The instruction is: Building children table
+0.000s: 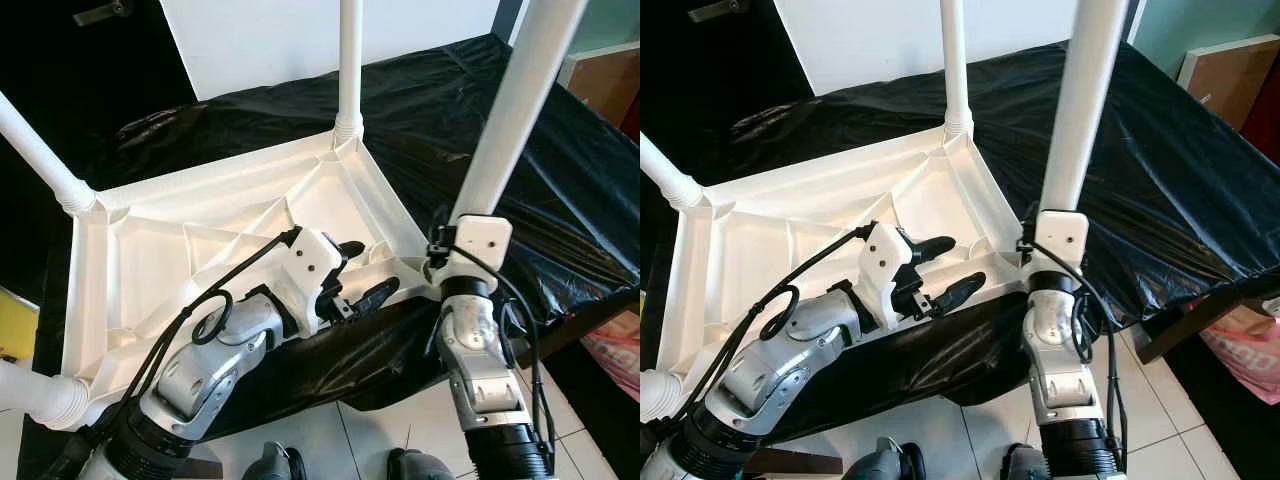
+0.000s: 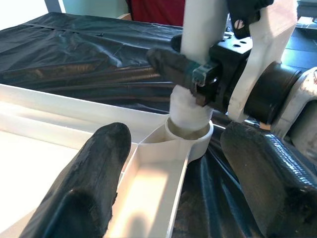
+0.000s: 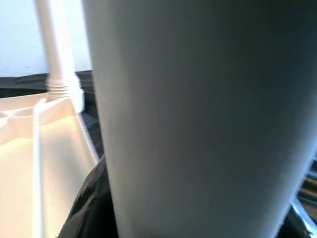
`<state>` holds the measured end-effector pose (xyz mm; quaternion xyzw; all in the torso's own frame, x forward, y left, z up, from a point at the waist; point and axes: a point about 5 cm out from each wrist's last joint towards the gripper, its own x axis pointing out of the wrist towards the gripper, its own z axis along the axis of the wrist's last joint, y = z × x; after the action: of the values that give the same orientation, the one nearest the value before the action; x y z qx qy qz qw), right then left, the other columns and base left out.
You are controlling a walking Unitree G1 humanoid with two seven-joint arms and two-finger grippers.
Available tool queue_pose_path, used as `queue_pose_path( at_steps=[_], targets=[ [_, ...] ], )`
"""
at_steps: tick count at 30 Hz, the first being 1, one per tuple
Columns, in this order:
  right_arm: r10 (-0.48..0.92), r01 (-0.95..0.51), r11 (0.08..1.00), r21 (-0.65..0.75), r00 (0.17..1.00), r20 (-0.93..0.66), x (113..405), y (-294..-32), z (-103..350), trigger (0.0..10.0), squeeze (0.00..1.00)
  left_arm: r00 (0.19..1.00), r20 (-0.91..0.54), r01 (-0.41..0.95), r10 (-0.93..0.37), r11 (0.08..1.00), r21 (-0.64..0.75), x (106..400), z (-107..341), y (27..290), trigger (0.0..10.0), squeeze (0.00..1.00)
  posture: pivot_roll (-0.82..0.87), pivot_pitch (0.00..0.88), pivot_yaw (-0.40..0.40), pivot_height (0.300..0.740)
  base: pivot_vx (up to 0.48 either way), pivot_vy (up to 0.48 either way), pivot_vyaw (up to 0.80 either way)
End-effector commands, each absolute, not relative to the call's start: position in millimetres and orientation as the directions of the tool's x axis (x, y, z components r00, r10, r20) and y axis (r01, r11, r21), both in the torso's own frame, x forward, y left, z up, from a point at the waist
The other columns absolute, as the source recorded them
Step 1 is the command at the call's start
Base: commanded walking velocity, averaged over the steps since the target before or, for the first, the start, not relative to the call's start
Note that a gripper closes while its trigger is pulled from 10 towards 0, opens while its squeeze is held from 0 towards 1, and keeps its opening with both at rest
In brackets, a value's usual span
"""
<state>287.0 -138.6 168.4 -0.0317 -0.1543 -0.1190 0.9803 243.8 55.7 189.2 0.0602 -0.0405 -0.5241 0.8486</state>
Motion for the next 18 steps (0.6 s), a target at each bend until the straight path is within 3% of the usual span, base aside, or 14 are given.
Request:
queue_pose_path(
  at_steps=[1, 12, 13, 18],
  targets=[
    [-0.219, 0.236, 0.971, -0.022, 0.929, 0.299, 284.0, -138.5, 164.7, 10.0, 0.0, 0.33, -0.02, 0.935, -0.944, 0.324, 0.145, 236.8, 187.0, 52.1, 10.0, 0.0, -0.07, 0.118, 0.053, 0.74, 0.0, 0.0, 0.0],
    [-0.152, 0.163, 0.987, -0.005, 0.932, 0.329, 280.3, -139.7, 172.2, 10.0, 0.0, 0.317, -0.006, 0.942, -0.948, 0.315, 0.12, 237.7, 189.4, 51.9, 10.0, 0.0, -0.07, 0.112, 0.06, 0.74, 0.0, 0.0, 0.0],
    [-0.127, 0.138, 0.99, -0.01, 0.937, 0.326, 280.7, -140.4, 172.5, 10.0, 0.0, 0.328, 0.009, 0.94, -0.945, 0.327, 0.098, 240.3, 191.7, 52.3, 10.0, 1.0, -0.07, 0.113, 0.061, 0.74, 0.0, 0.0, 0.0],
    [-0.069, 0.086, 0.996, -0.034, 0.939, 0.336, 283.4, -146.6, 178.5, 10.0, 0.0, 0.322, 0.051, 0.942, -0.945, 0.325, 0.08, 245.0, 201.6, 52.2, 10.0, 1.0, -0.07, 0.112, 0.062, 0.74, 0.0, 0.0, 0.0]
  ],
)
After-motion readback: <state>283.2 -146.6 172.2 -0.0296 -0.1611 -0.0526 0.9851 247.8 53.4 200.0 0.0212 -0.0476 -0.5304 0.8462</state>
